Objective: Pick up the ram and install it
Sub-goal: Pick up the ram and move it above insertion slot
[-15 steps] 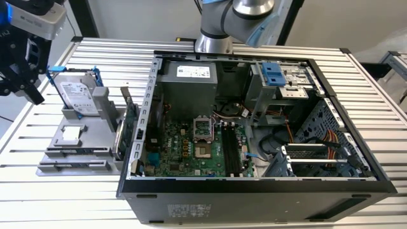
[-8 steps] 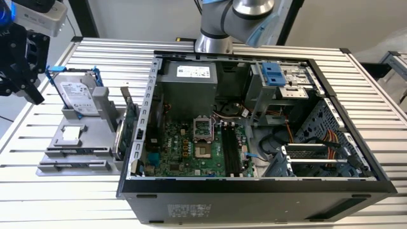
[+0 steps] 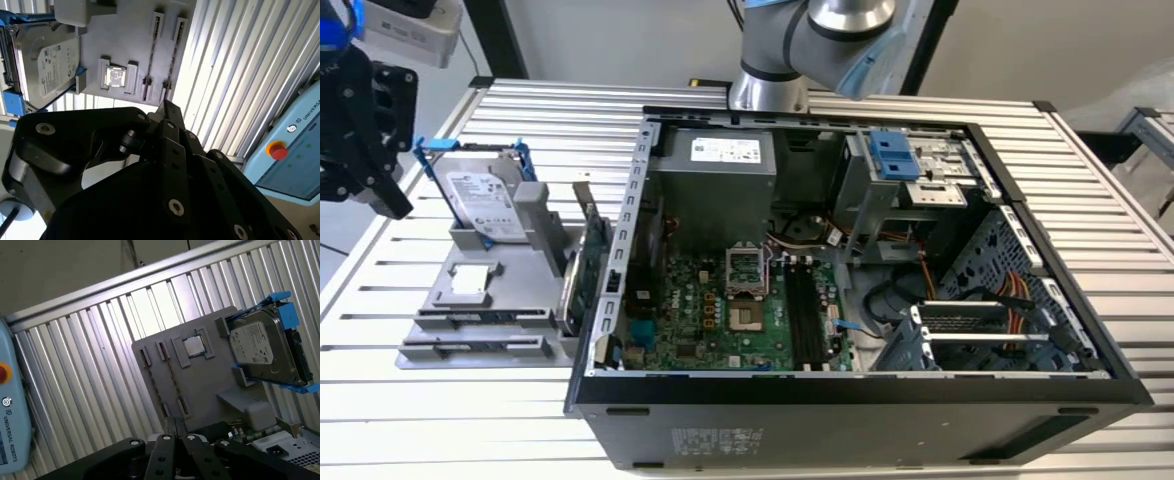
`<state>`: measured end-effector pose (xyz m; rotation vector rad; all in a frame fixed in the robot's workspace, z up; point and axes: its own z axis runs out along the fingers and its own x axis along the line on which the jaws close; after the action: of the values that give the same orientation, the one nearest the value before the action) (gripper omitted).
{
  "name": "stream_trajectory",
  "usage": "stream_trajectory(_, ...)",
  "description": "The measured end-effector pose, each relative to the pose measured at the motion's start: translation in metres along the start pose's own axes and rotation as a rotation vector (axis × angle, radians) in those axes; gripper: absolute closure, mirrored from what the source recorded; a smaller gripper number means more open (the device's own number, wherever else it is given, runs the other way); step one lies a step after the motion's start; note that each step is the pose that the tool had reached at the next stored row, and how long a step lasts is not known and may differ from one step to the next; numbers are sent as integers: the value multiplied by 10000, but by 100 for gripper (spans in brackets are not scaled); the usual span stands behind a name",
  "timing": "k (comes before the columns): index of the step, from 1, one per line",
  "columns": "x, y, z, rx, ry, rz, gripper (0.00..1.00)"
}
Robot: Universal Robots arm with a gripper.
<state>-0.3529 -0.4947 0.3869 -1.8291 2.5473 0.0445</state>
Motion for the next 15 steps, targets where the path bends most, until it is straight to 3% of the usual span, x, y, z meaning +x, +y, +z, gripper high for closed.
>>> stream_trajectory(15, 0, 0, 1, -42, 48, -2710, 100)
